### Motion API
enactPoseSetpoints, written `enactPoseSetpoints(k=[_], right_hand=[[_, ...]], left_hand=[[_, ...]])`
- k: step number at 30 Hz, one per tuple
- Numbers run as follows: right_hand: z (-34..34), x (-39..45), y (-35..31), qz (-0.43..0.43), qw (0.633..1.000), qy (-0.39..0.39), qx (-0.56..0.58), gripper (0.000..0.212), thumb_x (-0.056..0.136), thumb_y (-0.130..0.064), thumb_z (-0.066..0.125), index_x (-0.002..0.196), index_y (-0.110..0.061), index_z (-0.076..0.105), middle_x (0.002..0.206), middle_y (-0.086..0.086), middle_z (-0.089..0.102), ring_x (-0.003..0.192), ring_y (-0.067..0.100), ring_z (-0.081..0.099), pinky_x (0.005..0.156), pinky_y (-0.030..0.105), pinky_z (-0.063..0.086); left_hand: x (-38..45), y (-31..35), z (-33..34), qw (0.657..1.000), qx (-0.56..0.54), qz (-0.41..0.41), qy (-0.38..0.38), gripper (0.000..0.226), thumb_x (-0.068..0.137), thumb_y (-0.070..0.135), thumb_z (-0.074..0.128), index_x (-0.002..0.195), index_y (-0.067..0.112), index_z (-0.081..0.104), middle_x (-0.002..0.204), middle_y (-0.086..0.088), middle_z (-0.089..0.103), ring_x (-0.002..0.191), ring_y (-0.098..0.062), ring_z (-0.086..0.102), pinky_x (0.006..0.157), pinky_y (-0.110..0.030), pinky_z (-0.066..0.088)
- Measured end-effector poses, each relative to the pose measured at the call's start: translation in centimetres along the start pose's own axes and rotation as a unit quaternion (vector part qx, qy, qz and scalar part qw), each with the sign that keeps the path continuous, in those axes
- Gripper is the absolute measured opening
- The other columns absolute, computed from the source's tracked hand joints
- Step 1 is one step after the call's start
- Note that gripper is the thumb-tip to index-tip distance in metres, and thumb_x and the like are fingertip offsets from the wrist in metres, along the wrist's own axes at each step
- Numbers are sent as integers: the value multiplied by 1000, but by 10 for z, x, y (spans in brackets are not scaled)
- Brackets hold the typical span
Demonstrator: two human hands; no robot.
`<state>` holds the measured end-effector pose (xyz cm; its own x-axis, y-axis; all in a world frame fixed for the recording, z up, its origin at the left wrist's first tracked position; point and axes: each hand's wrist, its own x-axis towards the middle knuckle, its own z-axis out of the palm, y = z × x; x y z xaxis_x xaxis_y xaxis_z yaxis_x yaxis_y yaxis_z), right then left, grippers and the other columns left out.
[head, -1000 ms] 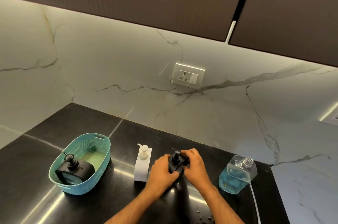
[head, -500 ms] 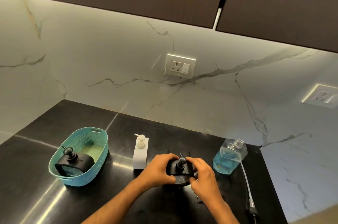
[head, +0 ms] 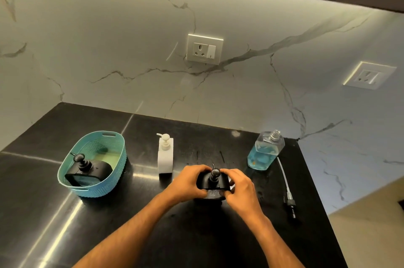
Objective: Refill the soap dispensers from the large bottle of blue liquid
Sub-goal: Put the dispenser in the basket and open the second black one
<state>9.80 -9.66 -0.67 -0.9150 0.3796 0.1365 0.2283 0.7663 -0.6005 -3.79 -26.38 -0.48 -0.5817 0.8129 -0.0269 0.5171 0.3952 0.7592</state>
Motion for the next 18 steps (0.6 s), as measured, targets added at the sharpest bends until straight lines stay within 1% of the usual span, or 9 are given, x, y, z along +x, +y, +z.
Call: enactPoseSetpoints(k=[4, 6, 9, 11, 13, 14, 16, 18], right_hand=[[3, -12, -3, 10, 1000, 5, -3, 60, 70, 2, 73, 124, -25, 67, 113, -14, 62, 97, 3, 59, 81, 20, 55], [5, -17, -4, 16, 1000, 10, -4, 59, 70, 1, 75, 123, -24, 67, 112, -14, 62, 95, 3, 58, 79, 23, 56], [4, -21, -5, 24, 1000, 14, -2, 59, 70, -3, 78, 124, -24, 67, 112, -12, 63, 97, 5, 59, 81, 25, 56], [2, -21, -7, 27, 1000, -5, -13, 62, 71, -11, 82, 129, -23, 64, 115, -10, 62, 105, 9, 61, 88, 27, 54], [0, -20, -11, 33, 998, -28, -35, 69, 72, -26, 86, 136, -22, 59, 122, -7, 60, 115, 12, 57, 98, 29, 50], [-1, -20, -14, 33, 998, -25, -46, 74, 72, -34, 86, 139, -20, 57, 126, -6, 59, 118, 13, 54, 101, 29, 47], [-2, -19, -22, 20, 998, 12, -56, 77, 73, -45, 83, 139, -17, 57, 127, -5, 59, 118, 14, 51, 101, 28, 45], [-2, -16, -33, 6, 997, 46, -67, 67, 72, -51, 81, 128, -19, 63, 116, -6, 61, 107, 13, 55, 92, 27, 49]], left_hand=[[-8, -1, 5, 1000, 0, 7, -5, 59, 72, 19, 83, 128, 24, 64, 117, 10, 69, 107, -3, 63, 97, -25, 53], [-11, -1, 6, 1000, -2, 12, -7, 59, 73, 18, 84, 128, 22, 64, 118, 8, 70, 108, -4, 63, 98, -25, 52], [-12, 1, 7, 1000, -5, 14, -11, 60, 73, 20, 86, 129, 23, 64, 120, 9, 69, 108, -3, 62, 97, -20, 50], [-12, 2, 7, 1000, -3, 16, -13, 62, 73, 24, 88, 130, 23, 63, 121, 9, 69, 108, -2, 61, 96, -18, 49], [-12, 4, 7, 1000, 1, 16, -13, 64, 73, 26, 89, 131, 22, 63, 121, 8, 68, 108, -4, 61, 96, -21, 49], [-12, 4, 7, 1000, 5, 18, -13, 64, 73, 26, 89, 131, 20, 63, 122, 6, 68, 109, -6, 62, 97, -24, 49], [-12, 4, 7, 1000, 13, 24, -11, 60, 75, 24, 87, 131, 16, 64, 122, 2, 70, 109, -10, 63, 97, -28, 49], [-12, 4, 8, 999, 12, 31, -7, 55, 77, 19, 83, 129, 13, 66, 121, -2, 71, 108, -13, 64, 95, -31, 50]])
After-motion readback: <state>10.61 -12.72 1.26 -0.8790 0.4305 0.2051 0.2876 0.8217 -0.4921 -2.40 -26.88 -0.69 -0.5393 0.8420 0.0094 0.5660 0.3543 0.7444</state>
